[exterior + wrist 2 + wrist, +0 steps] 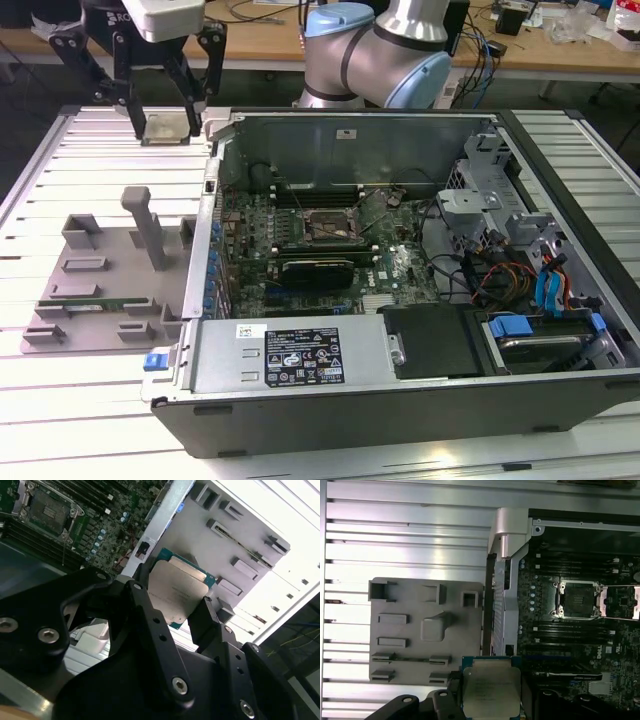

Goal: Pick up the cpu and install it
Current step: 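Pick up the cpu and move it towards the insertion slot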

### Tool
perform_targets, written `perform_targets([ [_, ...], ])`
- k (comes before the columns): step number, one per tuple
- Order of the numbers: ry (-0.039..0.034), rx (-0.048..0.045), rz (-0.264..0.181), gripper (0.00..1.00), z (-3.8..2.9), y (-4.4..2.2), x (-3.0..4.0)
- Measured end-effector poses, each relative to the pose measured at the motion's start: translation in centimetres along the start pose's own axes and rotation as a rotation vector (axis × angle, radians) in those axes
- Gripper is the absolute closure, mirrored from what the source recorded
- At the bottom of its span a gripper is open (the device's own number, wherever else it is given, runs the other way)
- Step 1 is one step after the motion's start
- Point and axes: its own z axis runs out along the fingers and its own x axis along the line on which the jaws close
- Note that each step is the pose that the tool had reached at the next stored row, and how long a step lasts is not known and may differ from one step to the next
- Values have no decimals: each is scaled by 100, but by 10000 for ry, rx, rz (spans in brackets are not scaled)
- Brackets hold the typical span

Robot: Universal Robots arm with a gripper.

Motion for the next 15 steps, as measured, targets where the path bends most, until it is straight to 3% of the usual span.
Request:
perform_targets([
  [15, 3, -1, 0, 45, 33, -2, -55],
])
